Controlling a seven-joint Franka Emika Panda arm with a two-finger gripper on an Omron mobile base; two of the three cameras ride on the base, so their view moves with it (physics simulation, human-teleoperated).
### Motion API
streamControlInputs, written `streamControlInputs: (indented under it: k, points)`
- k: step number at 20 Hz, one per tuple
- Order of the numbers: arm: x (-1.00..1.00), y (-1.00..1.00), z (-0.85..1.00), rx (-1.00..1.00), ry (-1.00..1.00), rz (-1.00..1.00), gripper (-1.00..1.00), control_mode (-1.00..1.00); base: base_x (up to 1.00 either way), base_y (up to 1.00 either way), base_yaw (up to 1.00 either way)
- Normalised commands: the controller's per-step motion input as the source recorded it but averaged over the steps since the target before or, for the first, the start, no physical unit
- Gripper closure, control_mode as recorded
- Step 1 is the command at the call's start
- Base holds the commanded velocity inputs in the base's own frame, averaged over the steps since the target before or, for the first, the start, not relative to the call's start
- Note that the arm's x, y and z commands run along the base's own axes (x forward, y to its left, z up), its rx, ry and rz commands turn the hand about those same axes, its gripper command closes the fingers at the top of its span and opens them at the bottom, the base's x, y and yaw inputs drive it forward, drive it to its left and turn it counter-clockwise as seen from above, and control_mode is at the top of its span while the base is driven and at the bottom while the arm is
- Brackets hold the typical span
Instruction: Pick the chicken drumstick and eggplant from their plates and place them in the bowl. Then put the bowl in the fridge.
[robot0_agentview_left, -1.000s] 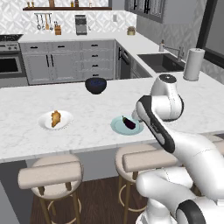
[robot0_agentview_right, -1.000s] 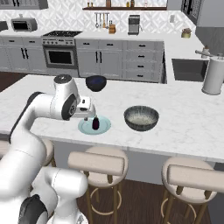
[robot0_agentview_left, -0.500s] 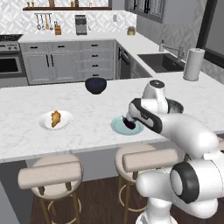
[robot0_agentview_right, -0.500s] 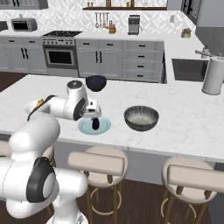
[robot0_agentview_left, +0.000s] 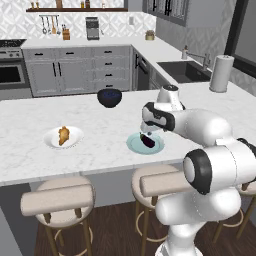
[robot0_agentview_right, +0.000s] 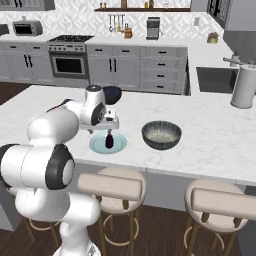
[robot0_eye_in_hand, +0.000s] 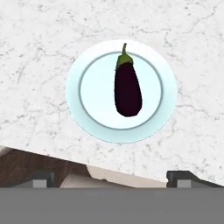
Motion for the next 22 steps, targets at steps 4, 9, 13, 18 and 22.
streamControlInputs:
  k: [4,9,13,18,22]
  points:
    - [0.12,0.0,-0.39,-0.01,0.01,0.05,-1.0,-1.0,0.0,0.0,0.0]
    - [0.36,0.0,-0.54,-0.01,0.04,0.05,-1.0,-1.0,0.0,0.0,0.0]
    - [0.51,0.0,-0.36,0.0,0.07,0.05,-1.0,-1.0,0.0,0.0,0.0]
    - [0.56,0.0,-0.27,0.0,0.06,0.04,-1.0,-1.0,0.0,0.0,0.0]
    - [0.61,0.0,-0.21,0.0,0.07,0.02,-1.0,-1.0,0.0,0.0,0.0]
